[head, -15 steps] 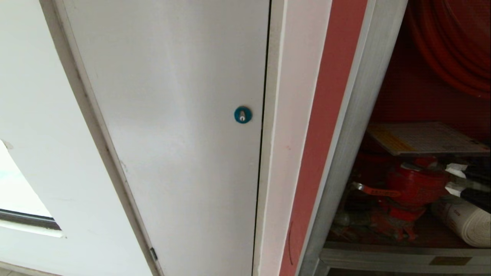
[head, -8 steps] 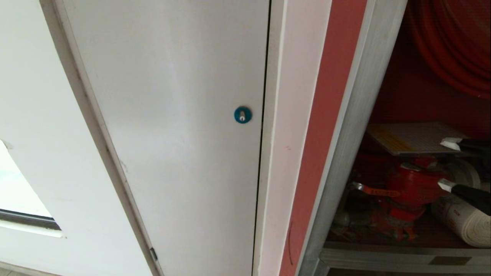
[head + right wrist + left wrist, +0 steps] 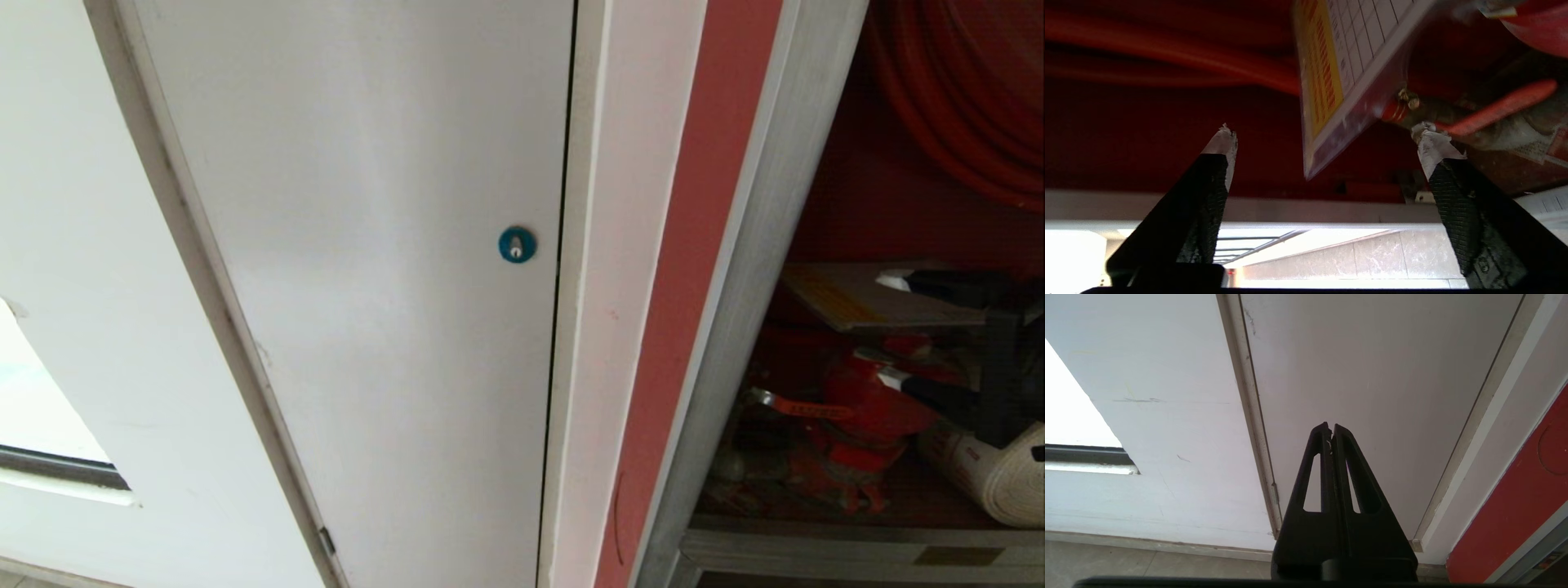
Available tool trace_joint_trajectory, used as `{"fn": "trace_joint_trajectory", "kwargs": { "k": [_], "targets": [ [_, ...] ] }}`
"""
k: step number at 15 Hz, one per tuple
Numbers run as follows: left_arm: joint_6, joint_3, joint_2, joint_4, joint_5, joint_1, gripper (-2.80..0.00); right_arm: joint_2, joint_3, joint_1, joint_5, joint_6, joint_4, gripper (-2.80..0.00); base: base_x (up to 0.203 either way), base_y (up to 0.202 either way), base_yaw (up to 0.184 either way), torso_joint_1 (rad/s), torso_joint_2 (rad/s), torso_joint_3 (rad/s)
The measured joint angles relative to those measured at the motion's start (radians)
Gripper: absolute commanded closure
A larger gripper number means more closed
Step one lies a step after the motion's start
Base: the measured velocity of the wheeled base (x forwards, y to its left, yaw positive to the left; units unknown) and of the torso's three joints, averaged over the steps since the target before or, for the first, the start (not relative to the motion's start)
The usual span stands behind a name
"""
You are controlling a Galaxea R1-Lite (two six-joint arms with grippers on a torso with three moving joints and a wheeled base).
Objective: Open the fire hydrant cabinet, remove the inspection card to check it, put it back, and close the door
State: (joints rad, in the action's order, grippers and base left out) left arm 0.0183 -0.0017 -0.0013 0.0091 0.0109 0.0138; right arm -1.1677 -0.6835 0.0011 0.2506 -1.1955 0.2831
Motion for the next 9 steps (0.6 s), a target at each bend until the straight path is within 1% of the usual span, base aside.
{"fn": "trace_joint_trajectory", "kwargs": {
  "k": [3,7,9],
  "targets": [
    [0.0,0.0,0.0,0.0,0.0,0.0,0.0,-0.037,-0.026,0.009,-0.025,0.0,0.003,-2.8,0.0,0.0,0.0,0.0,0.0,0.0],
    [0.0,0.0,0.0,0.0,0.0,0.0,0.0,-0.073,-0.053,0.066,-0.1,0.002,0.007,-2.8,0.0,0.0,0.0,0.0,0.0,0.0],
    [0.0,0.0,0.0,0.0,0.0,0.0,0.0,-0.098,-0.063,0.085,-0.15,0.004,0.032,-2.8,0.0,0.0,0.0,0.0,0.0,0.0]
  ]
}}
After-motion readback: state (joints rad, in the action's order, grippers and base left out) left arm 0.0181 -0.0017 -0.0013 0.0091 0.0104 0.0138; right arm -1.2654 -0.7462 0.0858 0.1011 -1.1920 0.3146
